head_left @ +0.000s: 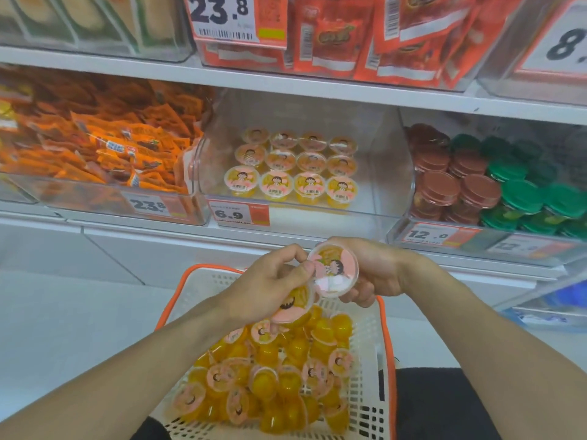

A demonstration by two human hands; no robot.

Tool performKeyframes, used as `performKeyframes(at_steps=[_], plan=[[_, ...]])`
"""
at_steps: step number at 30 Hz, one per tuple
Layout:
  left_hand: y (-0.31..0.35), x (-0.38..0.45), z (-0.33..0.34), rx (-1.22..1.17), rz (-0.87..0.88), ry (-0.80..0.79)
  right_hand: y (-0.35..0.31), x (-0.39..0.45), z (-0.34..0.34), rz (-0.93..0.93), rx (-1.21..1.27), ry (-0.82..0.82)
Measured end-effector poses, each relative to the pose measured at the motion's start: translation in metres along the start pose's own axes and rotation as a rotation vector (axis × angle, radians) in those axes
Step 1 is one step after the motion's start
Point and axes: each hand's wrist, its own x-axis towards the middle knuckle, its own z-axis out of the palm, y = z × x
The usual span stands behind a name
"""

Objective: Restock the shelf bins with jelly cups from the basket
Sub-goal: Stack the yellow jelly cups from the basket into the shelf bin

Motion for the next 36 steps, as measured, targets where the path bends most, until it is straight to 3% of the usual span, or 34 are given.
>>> performKeyframes(at_steps=[6, 14, 19, 24, 31, 36], plan=[[-0.004, -0.006, -0.003, 0.044, 0.017, 0.049, 0.011, 0.012, -0.008, -0.089, 0.113, 0.110], [0.000, -0.007, -0.006, -0.010, 0.053, 0.223, 0.009, 0.006, 0.002, -0.592, -0.166, 0.586], [0.011, -0.009, -0.014, -0.010, 0.147, 0.374, -0.012, 0.002, 0.020, -0.769, -0.332, 0.837], [0.021, -0.010, -0.035, -0.045, 0.202, 0.498, -0.047, 0.011, 0.030, -0.867, -0.537, 0.943], [0.012, -0.009, -0.071, -0.194, -0.102, 0.552, -0.104, 0.050, 0.017, -1.009, -0.846, 1.111], [0.006, -0.009, -0.079, -0.190, -0.153, 0.540, -0.133, 0.084, 0.008, -0.934, -1.072, 1.055]])
